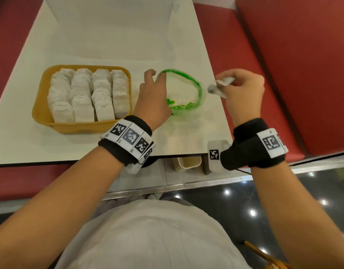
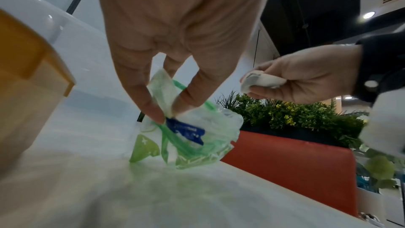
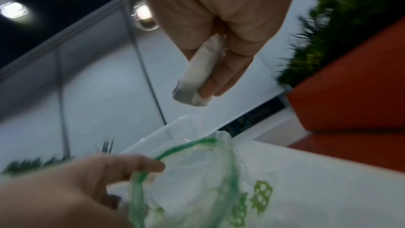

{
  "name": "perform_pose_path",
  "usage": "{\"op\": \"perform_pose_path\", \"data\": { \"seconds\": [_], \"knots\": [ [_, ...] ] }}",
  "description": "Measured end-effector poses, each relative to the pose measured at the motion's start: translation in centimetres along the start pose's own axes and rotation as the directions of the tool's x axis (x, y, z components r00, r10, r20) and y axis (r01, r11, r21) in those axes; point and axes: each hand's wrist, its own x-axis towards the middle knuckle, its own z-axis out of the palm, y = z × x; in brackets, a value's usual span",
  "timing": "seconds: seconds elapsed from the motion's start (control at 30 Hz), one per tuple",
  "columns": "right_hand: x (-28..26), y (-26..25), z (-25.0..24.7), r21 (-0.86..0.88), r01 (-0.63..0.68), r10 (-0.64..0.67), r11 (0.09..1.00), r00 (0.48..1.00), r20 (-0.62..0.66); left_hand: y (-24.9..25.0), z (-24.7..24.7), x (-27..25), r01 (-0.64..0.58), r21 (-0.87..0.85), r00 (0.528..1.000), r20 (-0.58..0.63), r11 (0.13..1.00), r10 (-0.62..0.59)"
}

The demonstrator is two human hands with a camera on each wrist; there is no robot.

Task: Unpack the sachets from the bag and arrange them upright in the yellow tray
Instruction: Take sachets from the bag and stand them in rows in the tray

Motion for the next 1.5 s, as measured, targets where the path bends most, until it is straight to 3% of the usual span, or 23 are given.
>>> {"op": "perform_pose_path", "data": {
  "seconds": [0.1, 0.2, 0.3, 0.4, 0.6, 0.67, 0.77, 0.83, 0.9, 0.97, 1.07, 1.17, 1.3, 1.37, 1.43, 1.5],
  "knots": [
    [-1.1, 0.9, 0.1, 0.253, -0.192, 0.177, 0.948, 0.981, 0.080, -0.4, 0.2, 0.1, 0.016, 0.002, 1.000, 0.025, 1.000, -0.016],
    [-2.5, 0.3, 0.9, 0.452, -0.333, 0.247, 0.827, 0.939, 0.240, -0.4, -0.8, -0.8, -0.054, -0.084, 0.997, -0.052, 0.995, 0.050],
    [-3.3, -1.1, 1.9, 0.592, -0.454, 0.292, 0.666, 0.889, 0.353, 0.1, -2.5, -3.0, -0.277, -0.214, 0.957, -0.147, 0.937, 0.249],
    [-4.1, -2.7, 3.0, 0.661, -0.534, 0.299, 0.526, 0.844, 0.444, 0.2, -3.3, -4.9, -0.458, -0.227, 0.888, -0.156, 0.860, 0.432],
    [-6.9, -5.6, 5.4, 0.647, -0.574, 0.214, 0.502, 0.807, 0.551, -2.2, -5.0, -5.1, -0.482, -0.263, 0.853, -0.357, 0.836, 0.380],
    [-7.6, -6.4, 6.3, 0.627, -0.606, 0.253, 0.490, 0.787, 0.562, -3.2, -6.0, -5.4, -0.437, -0.297, 0.869, -0.384, 0.849, 0.312],
    [-8.3, -6.8, 7.5, 0.553, -0.610, 0.318, 0.567, 0.782, 0.536, -5.3, -7.1, -6.0, -0.187, -0.540, 0.951, -0.308, 0.820, 0.014],
    [-8.8, -7.2, 8.0, 0.521, -0.605, 0.311, 0.602, 0.778, 0.545, -6.4, -7.8, -6.2, 0.008, -0.729, 0.970, -0.161, 0.685, -0.183],
    [-9.2, -7.9, 8.3, 0.555, -0.622, 0.299, 0.552, 0.770, 0.564, -7.0, -8.7, -6.5, 0.135, -0.828, 0.960, -0.026, 0.545, -0.277],
    [-9.6, -8.6, 8.6, 0.567, -0.625, 0.282, 0.536, 0.766, 0.578, -7.4, -9.6, -6.5, 0.204, -0.874, 0.948, 0.063, 0.441, -0.313],
    [-10.3, -9.5, 9.1, 0.530, -0.576, 0.236, 0.622, 0.784, 0.574, -8.1, -10.6, -6.4, 0.282, -0.894, 0.932, 0.168, 0.349, -0.321],
    [-11.3, -10.6, 9.6, 0.485, -0.483, 0.200, 0.729, 0.828, 0.524, -9.1, -11.1, -6.5, 0.308, -0.883, 0.935, 0.212, 0.355, -0.283],
    [-12.0, -11.5, 11.0, 0.446, -0.227, 0.077, 0.866, 0.941, 0.329, -9.9, -11.6, -7.0, 0.313, -0.867, 0.941, 0.228, 0.388, -0.249],
    [-12.0, -11.7, 11.7, 0.389, -0.114, 0.005, 0.914, 0.963, 0.271, -10.2, -11.8, -7.2, 0.334, -0.866, 0.934, 0.252, 0.372, -0.251],
    [-11.9, -12.1, 12.3, 0.388, -0.142, 0.025, 0.911, 0.956, 0.291, -10.3, -12.0, -7.5, 0.337, -0.866, 0.935, 0.265, 0.369, -0.235],
    [-11.9, -12.5, 12.9, 0.449, -0.258, 0.089, 0.855, 0.928, 0.362, -10.1, -12.1, -7.7, 0.336, -0.871, 0.939, 0.279, 0.359, -0.201]
  ]
}}
